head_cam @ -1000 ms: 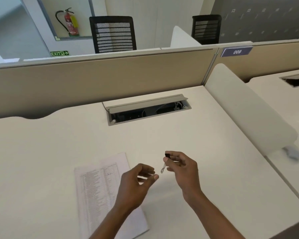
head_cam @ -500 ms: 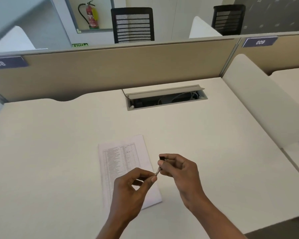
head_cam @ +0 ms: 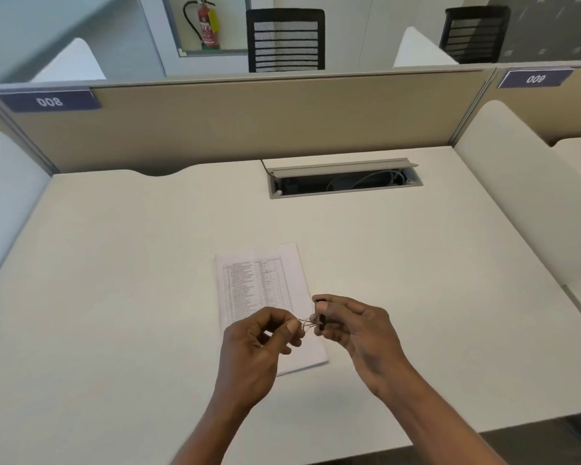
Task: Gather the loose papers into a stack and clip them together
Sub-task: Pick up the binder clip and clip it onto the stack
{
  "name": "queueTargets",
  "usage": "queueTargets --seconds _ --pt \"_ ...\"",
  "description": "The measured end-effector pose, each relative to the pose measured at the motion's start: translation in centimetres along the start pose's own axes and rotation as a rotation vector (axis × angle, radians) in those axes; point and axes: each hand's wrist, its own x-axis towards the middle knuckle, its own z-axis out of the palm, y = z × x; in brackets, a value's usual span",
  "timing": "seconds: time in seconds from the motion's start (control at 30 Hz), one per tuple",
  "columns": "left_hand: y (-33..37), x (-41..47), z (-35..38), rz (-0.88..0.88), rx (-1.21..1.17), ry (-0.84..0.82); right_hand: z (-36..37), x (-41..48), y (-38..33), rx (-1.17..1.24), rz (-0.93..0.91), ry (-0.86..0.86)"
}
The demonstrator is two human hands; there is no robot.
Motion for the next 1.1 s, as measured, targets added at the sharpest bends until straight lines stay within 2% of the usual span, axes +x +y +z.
queueTargets --seconds 0.17,0.33,0.43,0.6,0.8,1.0,1.1 --pt "-1.0 -1.1 -0.6 -0.052 -0.092 0.027 1.0 -1.4 0.4 0.061 0.133 -0.157" --pt "-1.8 -2.9 -0.5 -0.095 -0.164 0.112 2.1 -2.8 2.0 -0.211 -0.054 -0.047" --pt "-1.8 -3.5 -0.8 -0.124 -0.146 0.181 2.6 -3.6 2.6 -0.289 -0.097 -0.024" --pt "-1.5 -4.6 -1.1 -0.132 -0.085 0.233 2.7 -4.6 3.4 -0.319 -0.186 0.017" --pt "-1.8 -5.7 -1.2 -0.164 -0.104 0.219 1.9 -5.5 3.6 -0.35 -0.278 0.047" --pt "-2.7 -6.5 -1.2 -0.299 -0.387 0.137 0.9 -5.6 3.5 -0.17 -0.133 0.004" --pt "-2.7 -7.0 -0.9 -0.333 -0.44 0.081 1.0 -5.8 4.0 -0.164 -0.05 -0.022"
